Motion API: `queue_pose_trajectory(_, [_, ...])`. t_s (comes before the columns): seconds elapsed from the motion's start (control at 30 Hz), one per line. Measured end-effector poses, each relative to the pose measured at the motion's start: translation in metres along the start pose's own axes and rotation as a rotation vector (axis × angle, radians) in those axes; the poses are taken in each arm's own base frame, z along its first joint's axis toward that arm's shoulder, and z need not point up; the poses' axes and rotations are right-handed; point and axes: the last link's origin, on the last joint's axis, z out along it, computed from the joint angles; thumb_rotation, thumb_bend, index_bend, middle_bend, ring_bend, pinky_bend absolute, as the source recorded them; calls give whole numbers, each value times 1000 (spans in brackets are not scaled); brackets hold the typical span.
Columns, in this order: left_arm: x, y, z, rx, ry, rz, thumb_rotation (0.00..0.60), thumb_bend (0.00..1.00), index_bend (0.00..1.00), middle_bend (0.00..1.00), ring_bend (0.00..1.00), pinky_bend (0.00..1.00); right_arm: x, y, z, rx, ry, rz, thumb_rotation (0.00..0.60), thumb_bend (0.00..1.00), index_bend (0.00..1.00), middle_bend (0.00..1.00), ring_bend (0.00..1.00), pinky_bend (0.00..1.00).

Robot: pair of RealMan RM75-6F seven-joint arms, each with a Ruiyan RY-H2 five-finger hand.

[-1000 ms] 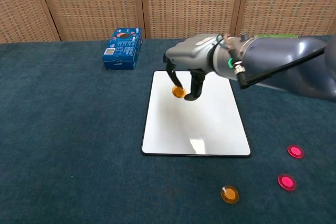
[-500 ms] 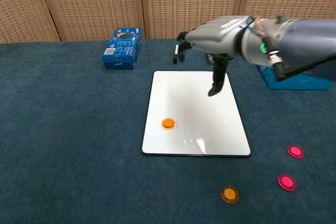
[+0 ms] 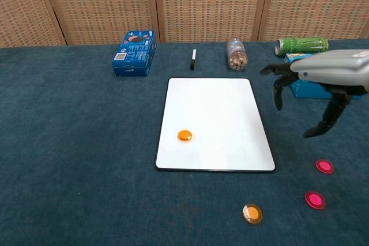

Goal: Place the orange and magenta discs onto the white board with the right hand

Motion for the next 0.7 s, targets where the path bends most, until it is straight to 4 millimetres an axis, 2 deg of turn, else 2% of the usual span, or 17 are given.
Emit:
queue_pose_trajectory(0.17, [-2,3,1,-1,-3,12,600,0,0,0,0,0,-26,13,-15,27,-40,30,600,260,418,0,0,0])
queue_pose_trajectory(0.47, [-3,4,-1,-1,3,11,600,0,0,0,0,0,-62,17,-16,23,-63,22,600,260,418,0,0,0])
queue_pose_trajectory(0.7, [-2,3,-2,-4,5,9,600,0,0,0,0,0,-70,17,-11,12,-60,12,600,260,418,0,0,0])
